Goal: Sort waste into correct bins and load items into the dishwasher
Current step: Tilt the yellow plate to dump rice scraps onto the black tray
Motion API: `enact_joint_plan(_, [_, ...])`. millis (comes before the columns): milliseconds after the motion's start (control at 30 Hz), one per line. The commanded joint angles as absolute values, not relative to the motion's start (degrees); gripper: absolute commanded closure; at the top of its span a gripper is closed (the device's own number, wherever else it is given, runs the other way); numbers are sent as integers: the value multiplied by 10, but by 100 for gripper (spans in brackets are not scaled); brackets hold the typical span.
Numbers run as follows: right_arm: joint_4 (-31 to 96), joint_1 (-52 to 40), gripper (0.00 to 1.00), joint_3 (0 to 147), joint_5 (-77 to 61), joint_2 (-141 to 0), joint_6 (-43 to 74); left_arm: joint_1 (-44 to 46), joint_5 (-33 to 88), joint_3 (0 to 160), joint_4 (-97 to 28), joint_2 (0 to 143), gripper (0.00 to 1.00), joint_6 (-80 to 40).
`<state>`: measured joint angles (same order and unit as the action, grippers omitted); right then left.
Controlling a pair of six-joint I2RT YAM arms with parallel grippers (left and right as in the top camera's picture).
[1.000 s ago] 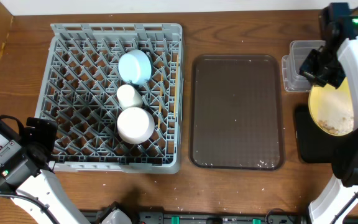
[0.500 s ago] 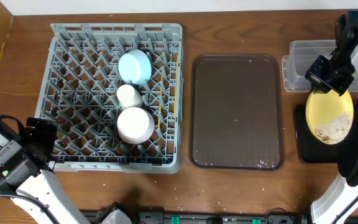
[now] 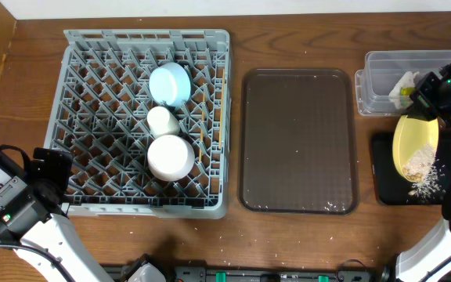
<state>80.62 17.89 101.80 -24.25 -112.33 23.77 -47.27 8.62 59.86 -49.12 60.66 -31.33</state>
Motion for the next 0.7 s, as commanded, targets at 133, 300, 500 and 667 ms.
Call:
enact_joint_plan(133, [806, 234, 99, 1015, -370, -1112, 181, -476, 84, 612, -493, 606, 0, -314])
enact_joint_plan(300, [827, 272, 99, 1015, -428, -1112, 171, -476, 84, 612, -493, 606, 0, -314])
enact_joint_plan(500, [848, 314, 99, 1015, -462, -1112, 160, -476, 84, 612, -493, 606, 0, -314])
enact_joint_plan(667, [875, 343, 99, 1015, -504, -1112, 125, -476, 84, 612, -493, 606, 0, -314])
